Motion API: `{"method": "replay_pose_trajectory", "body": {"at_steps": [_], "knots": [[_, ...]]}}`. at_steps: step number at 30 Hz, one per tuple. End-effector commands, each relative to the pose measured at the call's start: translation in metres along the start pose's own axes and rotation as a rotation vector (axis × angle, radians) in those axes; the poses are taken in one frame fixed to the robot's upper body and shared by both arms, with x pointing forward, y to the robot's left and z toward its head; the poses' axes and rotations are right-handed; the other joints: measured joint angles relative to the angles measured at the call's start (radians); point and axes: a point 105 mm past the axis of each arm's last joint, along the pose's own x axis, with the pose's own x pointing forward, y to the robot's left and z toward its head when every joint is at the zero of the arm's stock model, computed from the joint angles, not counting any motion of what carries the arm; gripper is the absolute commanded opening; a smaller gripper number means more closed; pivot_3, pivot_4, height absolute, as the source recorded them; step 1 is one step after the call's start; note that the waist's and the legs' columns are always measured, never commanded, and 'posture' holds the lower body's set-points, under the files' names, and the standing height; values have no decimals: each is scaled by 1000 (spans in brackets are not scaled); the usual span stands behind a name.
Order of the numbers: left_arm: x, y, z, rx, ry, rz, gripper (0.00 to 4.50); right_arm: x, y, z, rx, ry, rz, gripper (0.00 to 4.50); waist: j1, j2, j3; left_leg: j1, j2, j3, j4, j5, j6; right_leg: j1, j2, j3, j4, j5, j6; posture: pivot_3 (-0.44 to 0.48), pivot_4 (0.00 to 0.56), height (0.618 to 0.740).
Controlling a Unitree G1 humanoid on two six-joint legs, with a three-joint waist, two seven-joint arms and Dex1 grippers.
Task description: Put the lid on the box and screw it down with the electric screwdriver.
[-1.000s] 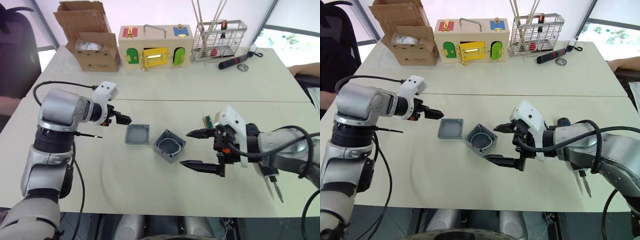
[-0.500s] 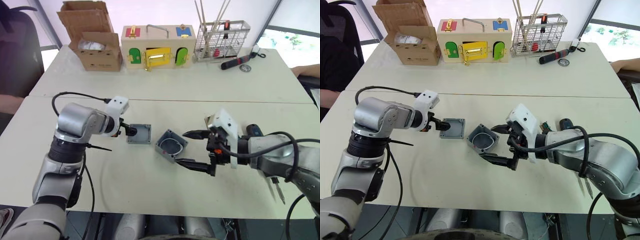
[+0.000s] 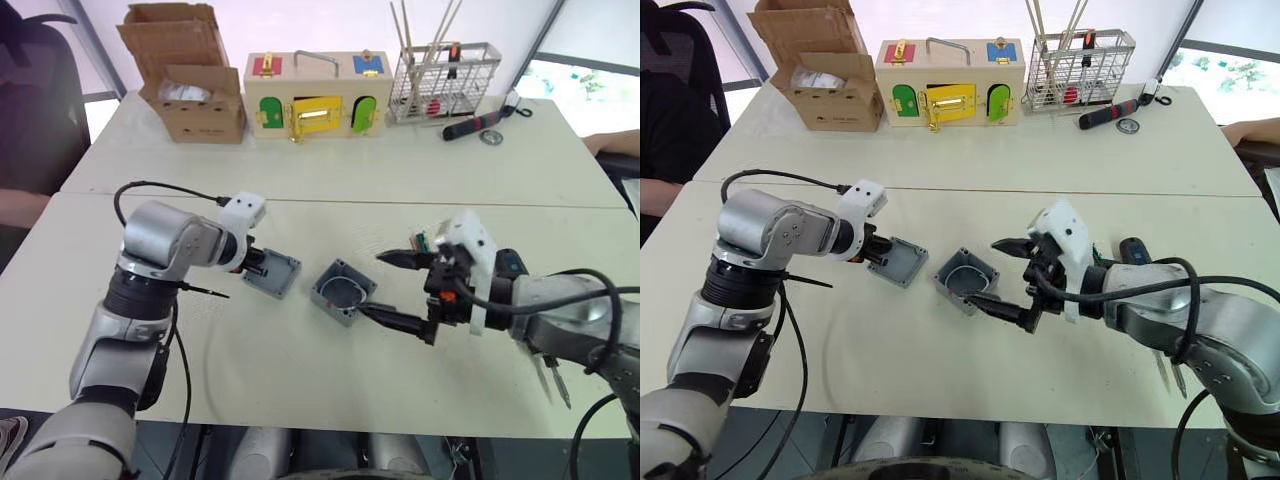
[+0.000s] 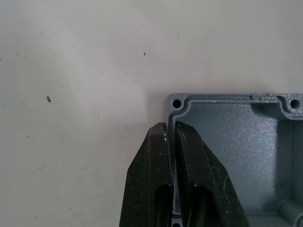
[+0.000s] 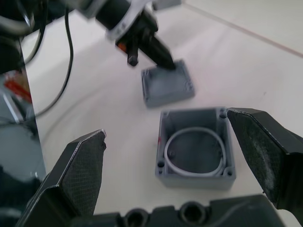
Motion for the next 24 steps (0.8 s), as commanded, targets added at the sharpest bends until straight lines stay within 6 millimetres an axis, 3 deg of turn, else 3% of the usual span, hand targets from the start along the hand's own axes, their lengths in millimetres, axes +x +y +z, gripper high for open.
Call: {"method": "replay_pose_trajectory", "body": {"at_steps": [1,3,6,7,9,11,17,24], "knots": [[0,1,15,-29,-112,-6,76,-4,-22,13,37,-97,-104,4500,2,0,0,0,0,0,0,0,0,0,0,0,0,0,0,0,150,740],[-11,14,49,-43,-309,4,76,-1,-49,21,128,-187,-226,4500,0,-1,0,0,0,0,0,0,-1,0,0,0,0,0,0,0,150,740],[-28,21,87,-10,-535,-8,76,0,-75,31,217,-270,-323,4500,-3,-1,0,0,0,0,0,1,-2,-2,0,0,1,0,0,0,150,740],[-40,18,112,31,-699,-27,76,1,-86,40,244,-320,-349,4500,-3,-1,0,-1,0,0,-1,2,-3,-3,0,0,1,0,0,0,150,740],[-60,10,145,81,-935,-55,76,4,-99,55,264,-379,-374,4500,-2,-1,0,-1,0,1,-2,2,-3,-5,0,-1,1,0,0,0,150,740],[-72,0,166,83,-1109,-78,76,11,-110,70,234,-399,-401,4500,-1,-1,0,-2,0,2,-3,2,-3,-5,-1,-2,0,0,0,0,150,740],[-71,-19,179,61,-1314,-118,76,26,-122,93,186,-433,-402,4500,-13,-1,0,-3,-2,3,-4,1,-2,-6,-1,-3,-1,1,0,0,150,740],[-76,-36,182,103,-1388,-177,76,29,-114,106,167,-464,-326,4500,-32,-1,0,-4,-2,2,-4,1,-2,-8,-1,-3,1,1,0,0,150,740]]}}
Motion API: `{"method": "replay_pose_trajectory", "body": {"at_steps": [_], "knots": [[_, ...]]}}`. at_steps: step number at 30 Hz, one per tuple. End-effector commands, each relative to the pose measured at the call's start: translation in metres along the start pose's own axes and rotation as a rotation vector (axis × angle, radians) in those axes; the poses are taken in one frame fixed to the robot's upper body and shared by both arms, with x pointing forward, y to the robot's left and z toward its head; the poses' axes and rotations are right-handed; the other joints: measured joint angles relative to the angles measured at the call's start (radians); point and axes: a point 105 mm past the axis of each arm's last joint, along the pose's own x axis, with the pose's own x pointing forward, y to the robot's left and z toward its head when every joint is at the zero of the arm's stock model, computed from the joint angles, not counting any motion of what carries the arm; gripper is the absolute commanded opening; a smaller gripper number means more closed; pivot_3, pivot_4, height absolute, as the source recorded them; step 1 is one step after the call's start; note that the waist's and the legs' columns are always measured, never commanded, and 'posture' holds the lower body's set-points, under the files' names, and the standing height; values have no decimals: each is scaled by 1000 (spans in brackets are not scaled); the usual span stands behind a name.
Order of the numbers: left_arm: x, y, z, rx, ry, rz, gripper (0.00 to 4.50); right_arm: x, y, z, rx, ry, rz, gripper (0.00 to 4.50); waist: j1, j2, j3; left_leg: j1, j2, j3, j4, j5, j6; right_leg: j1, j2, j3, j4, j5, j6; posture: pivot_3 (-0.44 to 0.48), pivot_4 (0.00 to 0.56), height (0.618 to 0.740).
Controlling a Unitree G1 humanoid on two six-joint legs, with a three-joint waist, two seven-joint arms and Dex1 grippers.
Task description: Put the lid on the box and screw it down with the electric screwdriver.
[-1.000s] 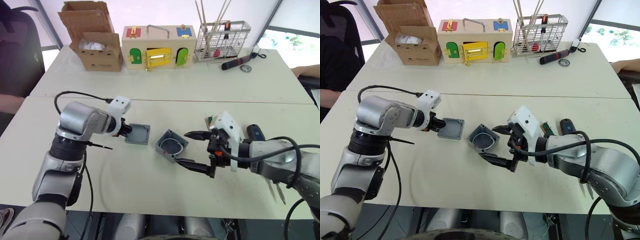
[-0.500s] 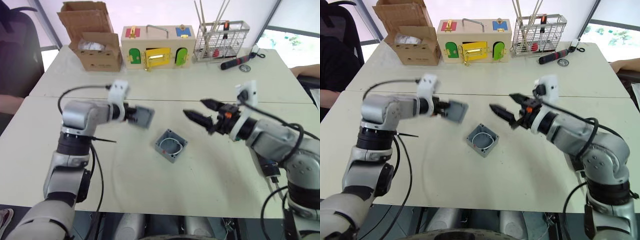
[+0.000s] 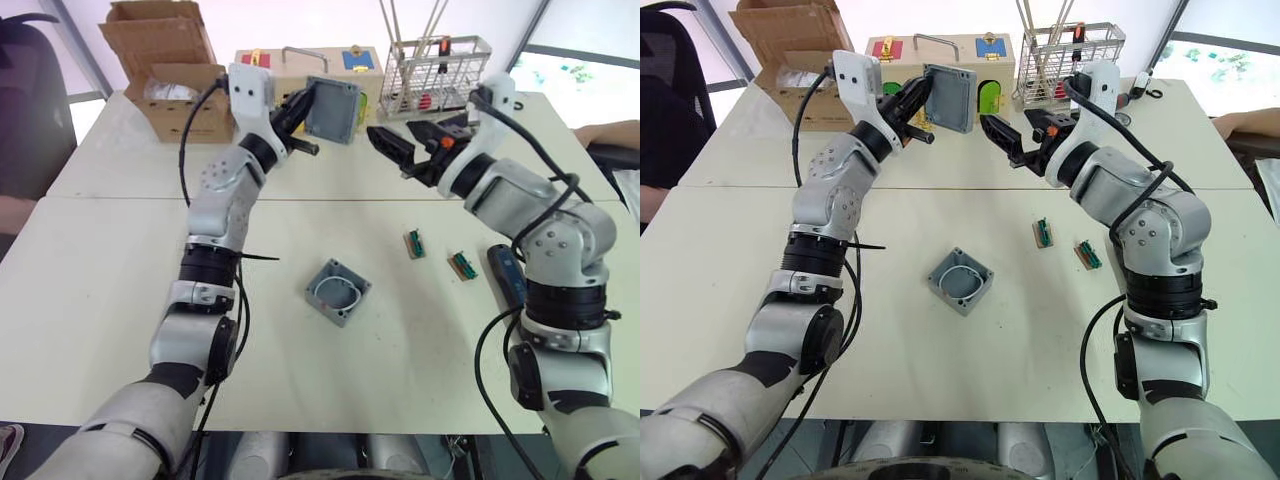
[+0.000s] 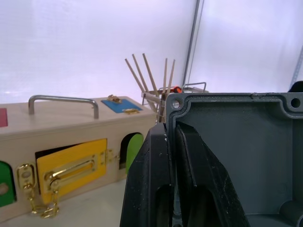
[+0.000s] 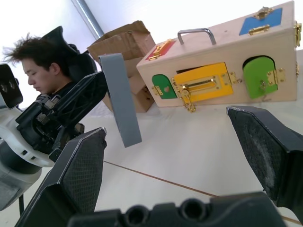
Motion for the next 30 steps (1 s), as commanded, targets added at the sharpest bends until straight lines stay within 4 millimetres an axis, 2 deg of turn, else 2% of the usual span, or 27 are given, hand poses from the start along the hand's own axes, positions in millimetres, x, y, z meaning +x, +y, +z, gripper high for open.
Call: {"method": "replay_pose_trajectory", "body": {"at_steps": [1,15,22,30], "knots": [[3,-10,25,35,-97,-45,76,-1,14,23,-17,-72,70,4500,-1,0,0,0,0,0,0,0,0,0,0,0,0,0,0,0,150,740],[1,-38,29,-14,-112,-165,76,3,23,24,21,-104,103,4500,-2,0,0,0,0,-1,1,0,0,0,0,0,1,0,0,0,150,740],[-1,-37,24,-14,-91,-171,76,1,25,31,31,-136,111,4500,-1,0,0,0,0,-1,1,0,0,0,0,0,1,0,0,0,150,740],[-3,-33,22,24,-77,-186,76,-2,28,22,9,-105,140,4500,-1,0,0,0,0,-1,1,0,0,-1,1,0,1,0,0,0,150,740]]}}
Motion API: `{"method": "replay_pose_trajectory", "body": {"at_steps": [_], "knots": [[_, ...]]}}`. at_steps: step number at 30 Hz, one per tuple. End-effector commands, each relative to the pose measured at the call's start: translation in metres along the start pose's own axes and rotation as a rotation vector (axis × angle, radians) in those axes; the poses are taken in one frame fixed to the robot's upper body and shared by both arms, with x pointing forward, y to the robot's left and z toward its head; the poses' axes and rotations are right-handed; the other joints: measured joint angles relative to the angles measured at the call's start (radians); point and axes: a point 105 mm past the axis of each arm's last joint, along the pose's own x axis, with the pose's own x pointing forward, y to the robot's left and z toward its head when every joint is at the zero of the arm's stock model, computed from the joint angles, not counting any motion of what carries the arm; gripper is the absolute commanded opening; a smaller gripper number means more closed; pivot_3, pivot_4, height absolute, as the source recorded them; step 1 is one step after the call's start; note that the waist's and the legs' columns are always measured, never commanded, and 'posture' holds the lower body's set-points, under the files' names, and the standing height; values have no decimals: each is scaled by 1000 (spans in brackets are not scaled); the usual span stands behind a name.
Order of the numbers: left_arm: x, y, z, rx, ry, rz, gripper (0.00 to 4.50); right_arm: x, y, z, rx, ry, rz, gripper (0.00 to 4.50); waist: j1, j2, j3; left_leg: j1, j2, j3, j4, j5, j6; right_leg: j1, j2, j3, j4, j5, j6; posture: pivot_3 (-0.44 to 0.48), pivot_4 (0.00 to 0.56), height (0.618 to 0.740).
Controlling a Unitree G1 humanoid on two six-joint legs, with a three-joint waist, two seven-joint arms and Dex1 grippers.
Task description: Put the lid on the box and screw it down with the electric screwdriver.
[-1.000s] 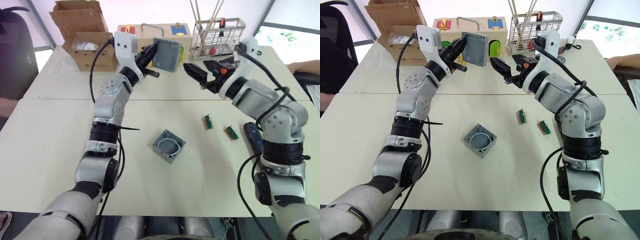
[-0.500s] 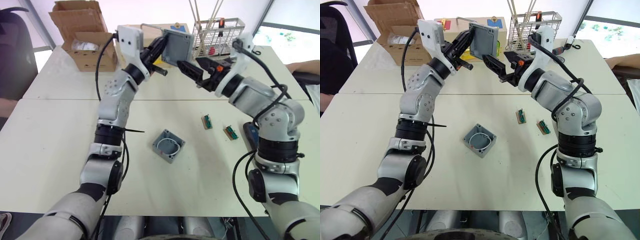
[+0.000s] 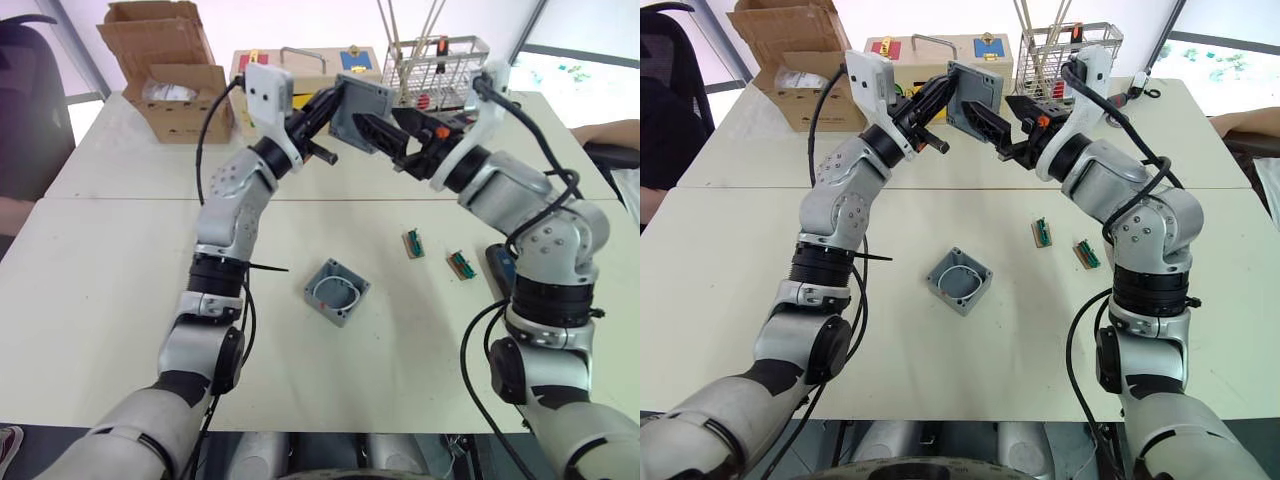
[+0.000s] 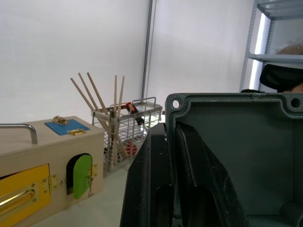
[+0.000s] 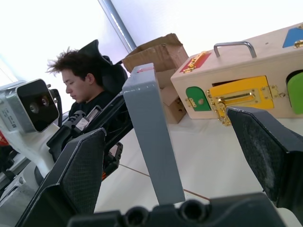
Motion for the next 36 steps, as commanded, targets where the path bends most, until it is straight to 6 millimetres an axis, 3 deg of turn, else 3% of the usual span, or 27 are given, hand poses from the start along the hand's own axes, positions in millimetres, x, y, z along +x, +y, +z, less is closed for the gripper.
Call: {"method": "replay_pose_trajectory", "body": {"at_steps": [1,6,15,19,28,32,36], "knots": [[2,-3,15,48,-42,-28,76,-3,9,12,-40,-43,32,4500,0,0,0,0,0,0,0,0,0,0,0,0,0,0,0,0,150,740],[1,-3,14,53,-38,-33,76,-4,10,12,-42,-41,41,4500,0,0,0,0,0,0,0,0,0,0,0,0,0,0,0,0,150,740],[3,-4,16,51,-48,-34,0,-4,9,2,-39,-6,36,1940,0,0,0,0,0,0,0,0,0,0,0,0,0,0,0,0,150,740],[2,-3,16,52,-47,-34,0,-5,9,2,-40,-6,32,142,0,0,0,0,0,0,0,0,0,0,0,0,0,0,0,0,150,740],[0,0,10,46,-7,-41,0,-6,8,2,-53,-2,23,144,0,0,0,0,0,0,0,0,0,0,0,0,0,0,0,0,150,740],[-6,2,10,-15,8,-81,1274,-7,7,3,-72,-8,12,144,-1,0,0,0,0,0,0,0,0,0,0,0,0,0,0,0,150,740],[-12,10,14,-18,19,-80,3321,-9,-1,4,-123,-25,-45,144,0,0,0,0,0,0,0,0,0,0,0,0,0,0,0,0,150,740]]}}
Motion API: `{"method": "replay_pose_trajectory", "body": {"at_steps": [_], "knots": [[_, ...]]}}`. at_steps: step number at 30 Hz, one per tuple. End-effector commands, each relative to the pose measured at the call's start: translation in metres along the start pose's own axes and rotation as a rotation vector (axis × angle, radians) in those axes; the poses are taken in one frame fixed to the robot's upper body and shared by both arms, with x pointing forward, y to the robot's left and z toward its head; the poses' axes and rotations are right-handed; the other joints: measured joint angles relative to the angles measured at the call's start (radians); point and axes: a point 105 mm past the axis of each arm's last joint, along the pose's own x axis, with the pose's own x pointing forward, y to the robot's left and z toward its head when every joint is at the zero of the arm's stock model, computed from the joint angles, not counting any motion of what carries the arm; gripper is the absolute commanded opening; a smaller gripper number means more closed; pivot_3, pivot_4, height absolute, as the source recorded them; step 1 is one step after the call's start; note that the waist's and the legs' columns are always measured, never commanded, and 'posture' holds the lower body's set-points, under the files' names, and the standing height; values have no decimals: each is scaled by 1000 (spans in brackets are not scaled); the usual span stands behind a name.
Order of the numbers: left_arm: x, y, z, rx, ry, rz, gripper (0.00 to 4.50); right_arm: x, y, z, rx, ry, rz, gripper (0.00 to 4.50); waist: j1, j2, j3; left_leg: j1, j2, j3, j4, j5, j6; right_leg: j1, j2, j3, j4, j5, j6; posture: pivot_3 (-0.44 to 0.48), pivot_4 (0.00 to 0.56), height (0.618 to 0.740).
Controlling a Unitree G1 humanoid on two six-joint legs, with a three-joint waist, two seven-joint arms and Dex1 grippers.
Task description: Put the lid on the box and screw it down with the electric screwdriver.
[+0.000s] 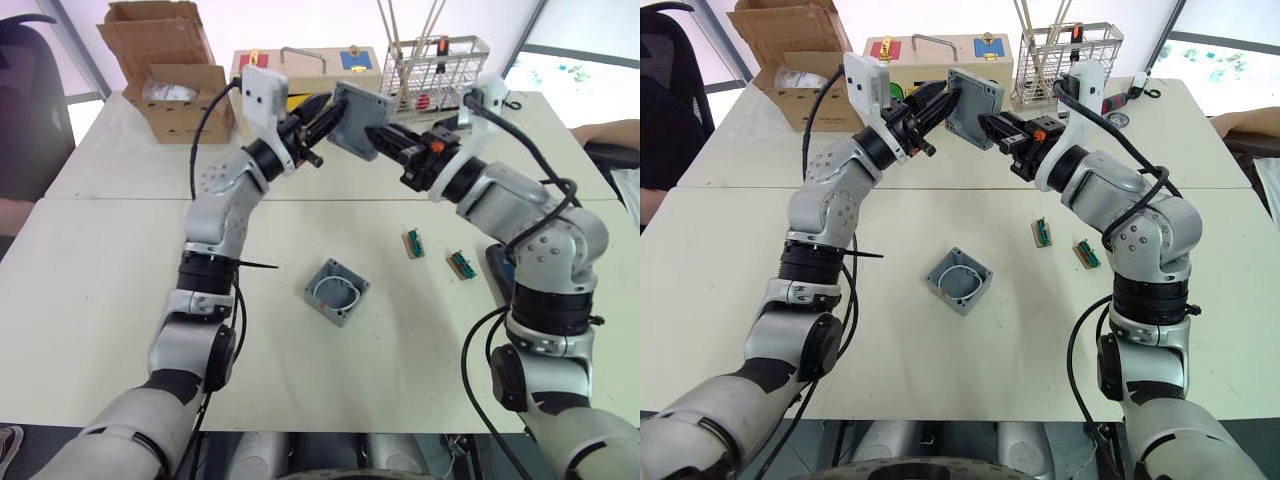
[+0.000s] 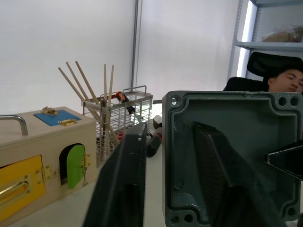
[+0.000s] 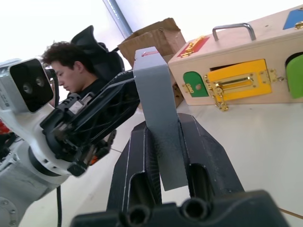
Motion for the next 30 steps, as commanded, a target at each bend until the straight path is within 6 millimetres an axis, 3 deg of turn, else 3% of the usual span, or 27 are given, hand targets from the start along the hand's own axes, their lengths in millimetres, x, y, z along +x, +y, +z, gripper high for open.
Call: {"method": "replay_pose_trajectory", "body": {"at_steps": [1,2,5,7,9,10,14,17,23,30], "knots": [[-7,7,19,4,-33,-13,3780,-7,0,19,-103,-78,-31,144,0,0,0,0,0,0,0,0,0,0,0,0,0,0,0,0,150,740],[-12,10,21,-7,-24,-17,4297,-9,-2,19,-131,-79,-47,144,-1,0,0,0,0,0,0,0,0,0,0,0,0,0,0,0,150,740],[-30,16,29,-69,10,-40,4297,-17,-9,24,-279,-110,-106,144,-4,0,0,0,0,0,-1,0,0,-1,0,0,0,0,0,0,150,740],[-46,15,33,-119,44,-76,4297,-28,-2,33,-613,-184,-114,144,-4,0,0,0,0,0,-1,0,0,-1,0,0,1,0,0,0,150,740],[-63,14,33,-177,100,-104,4297,-36,23,12,-1018,-154,31,144,-4,0,0,0,0,0,-2,0,0,-2,0,0,1,0,0,0,150,740],[-70,14,31,-196,127,-107,4297,-40,31,-2,-1142,-136,100,144,-6,0,0,0,-1,0,-3,0,0,-3,0,1,2,0,0,0,150,740],[-93,11,13,-235,242,-118,4297,-55,47,-35,-1373,-186,207,144,-4,0,0,1,0,1,-2,0,0,-2,1,1,2,0,0,0,150,740],[-110,-4,-4,-261,312,-183,4297,-69,59,-66,-1561,-210,272,144,0,0,0,1,0,1,0,1,-1,-1,1,1,2,0,0,0,150,740],[-123,-28,-19,-301,379,-266,4297,-90,71,-115,-1649,-190,346,144,8,0,0,2,0,-1,2,1,-1,2,2,2,2,0,0,0,150,740],[-107,-45,-33,-235,412,-349,4297,-89,55,-131,-1706,-158,310,144,6,0,0,6,1,0,2,1,-2,6,3,2,2,0,0,0,150,740]]}}
